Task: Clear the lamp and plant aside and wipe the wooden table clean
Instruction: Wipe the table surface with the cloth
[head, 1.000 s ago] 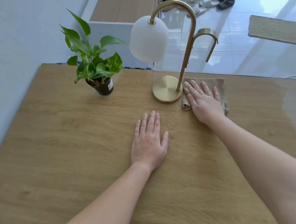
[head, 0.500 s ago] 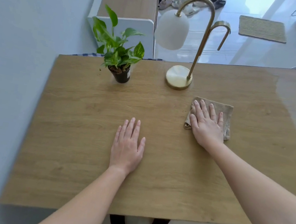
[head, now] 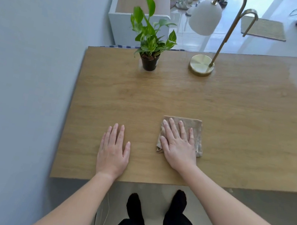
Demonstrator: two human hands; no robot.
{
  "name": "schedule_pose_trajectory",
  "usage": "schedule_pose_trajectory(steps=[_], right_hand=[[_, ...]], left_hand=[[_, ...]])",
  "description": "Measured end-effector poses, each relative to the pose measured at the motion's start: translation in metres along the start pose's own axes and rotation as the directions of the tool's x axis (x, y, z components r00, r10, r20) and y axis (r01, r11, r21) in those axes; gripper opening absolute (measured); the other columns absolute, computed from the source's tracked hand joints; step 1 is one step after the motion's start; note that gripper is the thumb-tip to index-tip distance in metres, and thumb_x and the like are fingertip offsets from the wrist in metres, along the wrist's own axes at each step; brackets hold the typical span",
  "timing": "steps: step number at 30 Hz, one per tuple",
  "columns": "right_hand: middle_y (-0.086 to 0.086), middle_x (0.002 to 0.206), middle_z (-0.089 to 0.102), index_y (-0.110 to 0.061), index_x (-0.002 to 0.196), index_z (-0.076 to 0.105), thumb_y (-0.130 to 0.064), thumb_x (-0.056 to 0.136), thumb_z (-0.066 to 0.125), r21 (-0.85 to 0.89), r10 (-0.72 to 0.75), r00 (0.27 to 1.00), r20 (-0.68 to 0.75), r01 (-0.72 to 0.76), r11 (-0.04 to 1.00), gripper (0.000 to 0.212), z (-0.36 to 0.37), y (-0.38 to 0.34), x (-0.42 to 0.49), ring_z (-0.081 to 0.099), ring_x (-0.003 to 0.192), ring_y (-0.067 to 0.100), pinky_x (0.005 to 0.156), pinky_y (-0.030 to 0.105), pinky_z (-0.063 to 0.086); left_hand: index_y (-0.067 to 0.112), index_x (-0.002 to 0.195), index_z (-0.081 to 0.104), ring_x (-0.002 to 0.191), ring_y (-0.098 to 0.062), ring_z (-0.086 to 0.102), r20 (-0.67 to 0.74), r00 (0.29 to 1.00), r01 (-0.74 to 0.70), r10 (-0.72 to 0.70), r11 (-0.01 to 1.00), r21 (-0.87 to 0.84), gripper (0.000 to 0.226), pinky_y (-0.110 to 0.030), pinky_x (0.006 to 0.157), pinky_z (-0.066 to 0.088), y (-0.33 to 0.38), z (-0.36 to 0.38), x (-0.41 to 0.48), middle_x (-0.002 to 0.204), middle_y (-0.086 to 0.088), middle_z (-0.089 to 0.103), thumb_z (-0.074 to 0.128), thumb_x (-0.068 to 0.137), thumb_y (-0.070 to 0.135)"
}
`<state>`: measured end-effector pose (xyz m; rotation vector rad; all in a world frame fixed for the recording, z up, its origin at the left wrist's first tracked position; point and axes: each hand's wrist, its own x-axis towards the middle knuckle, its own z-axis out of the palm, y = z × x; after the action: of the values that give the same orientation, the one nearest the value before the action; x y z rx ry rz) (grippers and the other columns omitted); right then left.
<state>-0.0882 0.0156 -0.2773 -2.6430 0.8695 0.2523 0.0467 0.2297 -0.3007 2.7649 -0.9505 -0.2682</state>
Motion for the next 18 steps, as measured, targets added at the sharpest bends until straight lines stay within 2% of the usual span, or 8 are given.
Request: schedule_pose_trajectory(steps=[6,12,16,18], right_hand=[[-0.025,0.174,-0.012,-0.051,0.166,-0.007,-0.063,0.110,0.011,-0.010,-0.067,0.998,0.008,0.068,0.998,0.060,0.023,-0.020,-0.047,-0.019,0.162,0.012,0.129,0.046,-0.019],[-0.029,0.173,-0.013,-0.057,0.163,-0.010,-0.067,0.108,0.014,-0.038,-0.098,0.994,0.038,0.099,0.994,0.061,0.024,-0.022,-0.069,-0.019,0.162,0.008,0.130,0.045,-0.015],[-0.029,0.173,-0.008,-0.061,0.162,-0.007,-0.079,0.101,0.021,-0.054,-0.142,0.989,0.047,0.144,0.988,0.069,0.013,-0.013,-0.065,-0.014,0.162,0.005,0.133,0.047,-0.007],[-0.029,0.173,-0.011,-0.063,0.160,-0.010,-0.084,0.098,0.023,-0.059,-0.157,0.986,0.052,0.160,0.985,0.074,0.011,-0.010,-0.062,-0.018,0.161,0.005,0.132,0.047,-0.009]], left_hand=[[0.019,0.172,0.012,0.167,-0.024,0.004,0.011,1.000,-0.005,0.005,1.000,-0.009,0.069,-0.044,0.136,0.004,0.000,0.001,-0.004,0.180,-0.005,0.011,0.025,0.113,0.051],[0.022,0.173,0.002,0.167,-0.021,-0.008,0.052,0.998,-0.033,0.035,0.999,-0.035,0.072,-0.042,0.135,-0.004,-0.005,-0.004,-0.009,0.181,-0.002,-0.001,0.021,0.112,0.055],[0.024,0.172,-0.002,0.166,-0.019,-0.012,0.072,0.997,-0.037,0.039,0.999,-0.039,0.072,-0.041,0.135,-0.007,-0.007,-0.006,-0.010,0.181,-0.001,-0.005,0.019,0.112,0.057],[0.024,0.172,-0.005,0.166,-0.019,-0.014,0.076,0.996,-0.040,0.043,0.999,-0.037,0.073,-0.041,0.135,-0.007,-0.007,-0.007,-0.010,0.181,0.000,-0.008,0.018,0.111,0.058]])
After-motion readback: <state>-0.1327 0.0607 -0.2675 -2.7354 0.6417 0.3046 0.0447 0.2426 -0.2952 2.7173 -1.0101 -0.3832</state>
